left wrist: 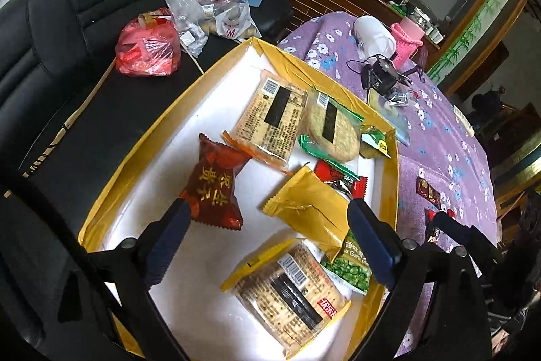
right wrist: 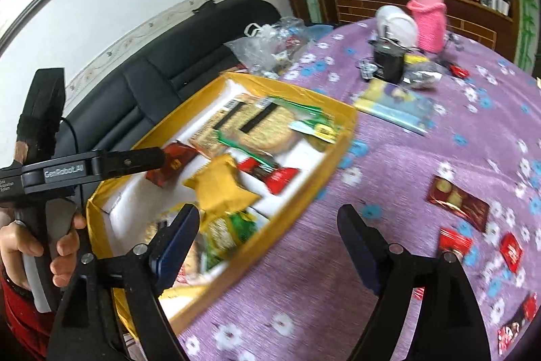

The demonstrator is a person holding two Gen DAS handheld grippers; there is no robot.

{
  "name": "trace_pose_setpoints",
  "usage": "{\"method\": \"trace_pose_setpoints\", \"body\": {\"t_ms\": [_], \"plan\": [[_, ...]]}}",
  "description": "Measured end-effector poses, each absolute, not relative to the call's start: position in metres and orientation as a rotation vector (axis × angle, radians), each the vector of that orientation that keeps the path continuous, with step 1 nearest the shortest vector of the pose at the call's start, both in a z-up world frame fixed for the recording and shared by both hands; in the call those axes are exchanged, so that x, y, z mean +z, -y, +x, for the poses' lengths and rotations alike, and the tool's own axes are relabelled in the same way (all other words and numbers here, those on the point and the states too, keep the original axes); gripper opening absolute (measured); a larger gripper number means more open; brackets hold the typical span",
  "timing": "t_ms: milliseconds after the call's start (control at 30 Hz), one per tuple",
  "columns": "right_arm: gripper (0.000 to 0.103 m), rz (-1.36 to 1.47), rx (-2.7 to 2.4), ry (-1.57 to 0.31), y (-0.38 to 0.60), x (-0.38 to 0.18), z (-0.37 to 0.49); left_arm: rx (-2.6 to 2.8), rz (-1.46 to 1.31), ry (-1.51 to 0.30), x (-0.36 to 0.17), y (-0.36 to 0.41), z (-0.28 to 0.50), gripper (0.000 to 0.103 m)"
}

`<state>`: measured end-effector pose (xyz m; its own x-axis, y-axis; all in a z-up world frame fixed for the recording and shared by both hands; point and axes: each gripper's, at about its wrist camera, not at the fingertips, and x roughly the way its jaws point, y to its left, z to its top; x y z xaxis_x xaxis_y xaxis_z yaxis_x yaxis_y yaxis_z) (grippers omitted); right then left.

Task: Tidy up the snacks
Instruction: 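Move both grippers back to the red candy packets on the table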

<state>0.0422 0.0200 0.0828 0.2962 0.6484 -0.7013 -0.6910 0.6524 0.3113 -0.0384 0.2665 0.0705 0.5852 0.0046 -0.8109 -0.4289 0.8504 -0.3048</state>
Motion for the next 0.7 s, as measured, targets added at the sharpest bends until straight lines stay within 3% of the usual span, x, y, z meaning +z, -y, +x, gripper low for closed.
{"method": "trace_pose_setpoints", "body": {"t_ms": [400,700], "plan": [[0.083,-0.038,0.728,-0.897,0.069,0.082,0.04,0.286,-0.513,-0.89,0.084,-0.264,-0.05,0.094],[0.083,-0.001,0.571,-0.944,0.122,0.07,0.045,0.116,-0.383,-0.918,0.098,-0.191,-0.025,0.094]]}}
